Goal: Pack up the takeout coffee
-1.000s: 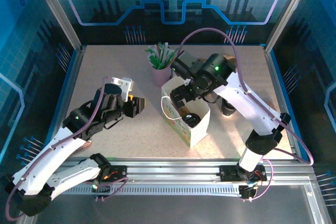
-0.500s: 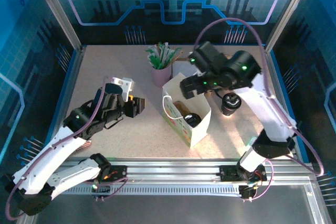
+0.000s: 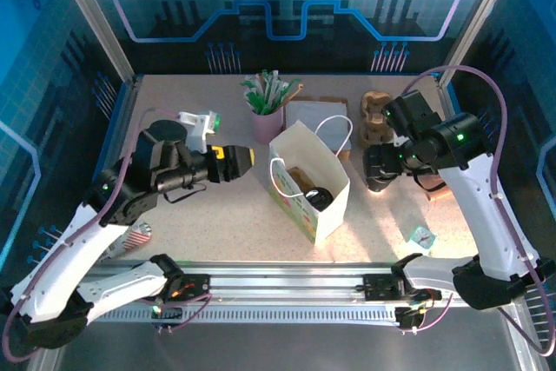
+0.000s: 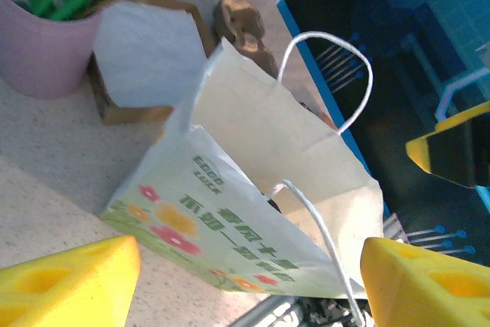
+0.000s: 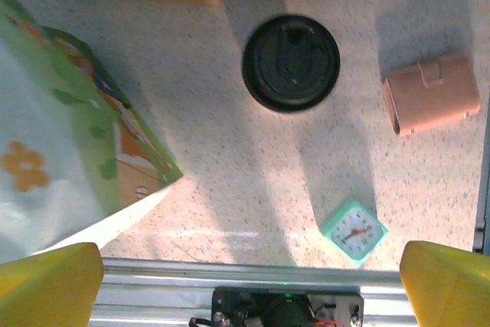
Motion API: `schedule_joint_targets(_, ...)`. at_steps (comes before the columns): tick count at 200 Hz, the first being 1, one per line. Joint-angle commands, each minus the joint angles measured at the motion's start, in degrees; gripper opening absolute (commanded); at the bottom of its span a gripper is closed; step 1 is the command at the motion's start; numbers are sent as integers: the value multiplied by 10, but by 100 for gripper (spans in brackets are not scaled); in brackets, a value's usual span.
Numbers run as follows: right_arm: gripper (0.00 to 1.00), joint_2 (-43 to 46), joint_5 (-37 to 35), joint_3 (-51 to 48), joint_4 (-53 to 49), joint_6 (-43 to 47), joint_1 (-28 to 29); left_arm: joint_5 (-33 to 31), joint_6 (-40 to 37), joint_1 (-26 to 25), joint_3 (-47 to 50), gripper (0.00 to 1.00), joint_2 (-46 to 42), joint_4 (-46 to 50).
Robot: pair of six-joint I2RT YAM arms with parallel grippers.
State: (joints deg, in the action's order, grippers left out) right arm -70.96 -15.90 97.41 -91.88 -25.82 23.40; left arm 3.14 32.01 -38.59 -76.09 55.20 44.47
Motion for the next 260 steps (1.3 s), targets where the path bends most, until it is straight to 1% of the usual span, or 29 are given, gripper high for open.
schedule_joint_targets(1, 100, 21, 42, -42, 26, 16, -49, 6, 41, -33, -27, 77, 25, 26)
schedule_joint_targets(35, 100, 31, 50, -97, 55, 2, -107, 1, 62, -64, -39, 76, 64, 33)
schedule_joint_targets(56, 100, 36, 75, -129, 79, -2, -140, -10, 64, -77, -45, 70, 80, 41)
schedule_joint_targets(80, 100, 31, 77, -151, 97, -6, -152, -16, 69, -81, -45, 63, 88, 41)
schedule_joint_targets(96, 100, 24, 80, -159, 109, -6, -158, -13, 70, -82, -48, 56, 96, 38)
schedule_joint_targets(105, 100, 20, 73, -162, 114, -6, -159, -11, 70, -83, -52, 50, 102, 39)
schedule_joint_targets(117, 100, 16, 64, -169, 122, -8, -163, -12, 69, -84, -55, 45, 107, 38)
schedule_joint_targets(136, 100, 7, 70, -183, 138, -7, -168, -12, 68, -84, -59, 34, 114, 38)
schedule_joint_targets(171, 100, -11, 81, -206, 166, -8, -180, -14, 64, -83, -61, 20, 122, 38)
schedule_joint_targets(202, 100, -38, 85, -213, 184, -10, -190, -21, 61, -84, -61, 0, 119, 43)
schedule_joint_targets(230, 100, -65, 90, -202, 188, -13, -191, -31, 56, -84, -59, 0, 112, 51)
schedule_joint_targets(260, 100, -105, 76, -182, 183, -11, -192, -36, 53, -83, -56, 0, 110, 52)
